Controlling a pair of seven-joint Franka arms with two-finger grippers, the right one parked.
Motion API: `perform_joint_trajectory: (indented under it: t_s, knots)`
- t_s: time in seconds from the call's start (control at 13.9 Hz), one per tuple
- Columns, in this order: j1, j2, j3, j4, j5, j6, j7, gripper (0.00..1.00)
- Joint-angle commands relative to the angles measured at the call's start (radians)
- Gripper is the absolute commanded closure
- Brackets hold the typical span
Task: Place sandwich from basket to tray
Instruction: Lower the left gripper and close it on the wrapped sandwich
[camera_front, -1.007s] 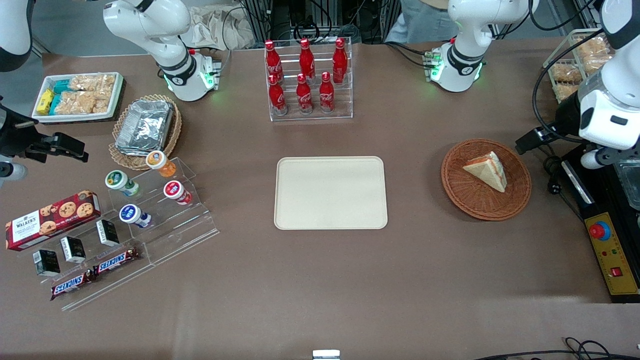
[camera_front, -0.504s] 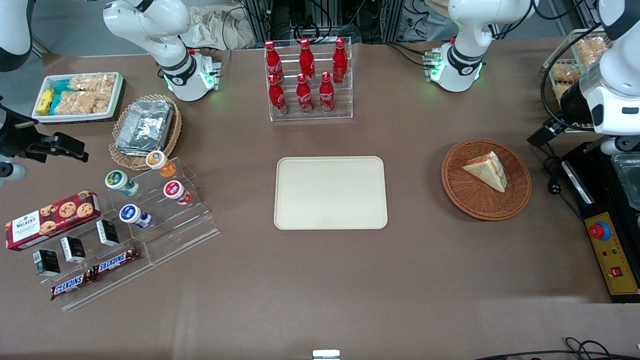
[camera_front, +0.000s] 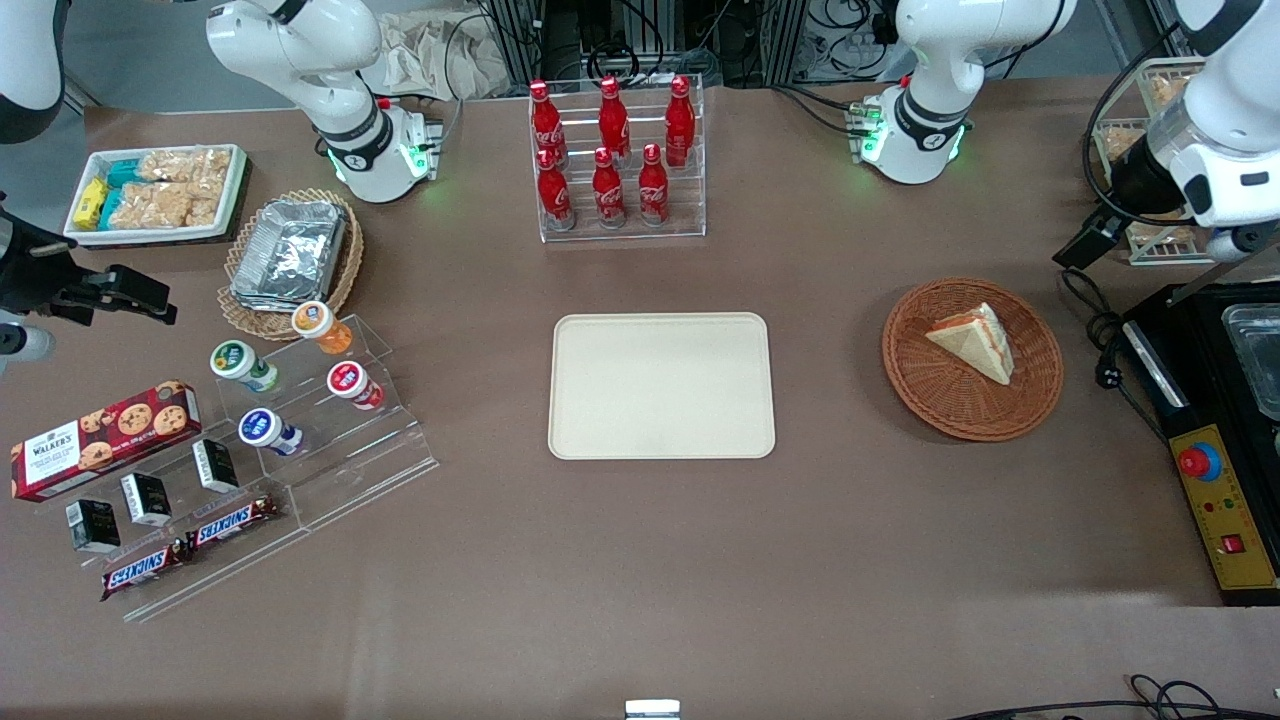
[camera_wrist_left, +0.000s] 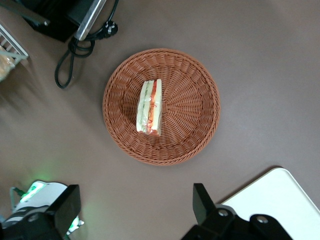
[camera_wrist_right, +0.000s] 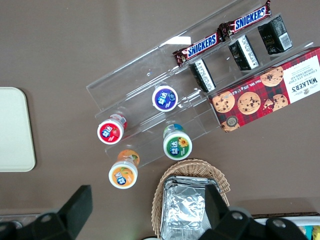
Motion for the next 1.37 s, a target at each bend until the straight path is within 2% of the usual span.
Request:
perform_joint_trajectory:
  t_s: [0.0,0.36,0.58,1.01,1.29]
  knots:
    - [0.004,-0.070,-0.006,-0.090,-0.018,0.052,-0.057,0.00]
    - [0.007,-0.047,-0.006,-0.168,-0.018,0.135,-0.066,0.00]
    - [0.018,0.057,-0.006,-0.185,-0.018,0.182,-0.100,0.00]
    - [0.020,0.108,-0.008,-0.387,-0.013,0.503,-0.097,0.00]
    - [0.020,0.186,-0.008,-0.428,0.016,0.613,-0.091,0.00]
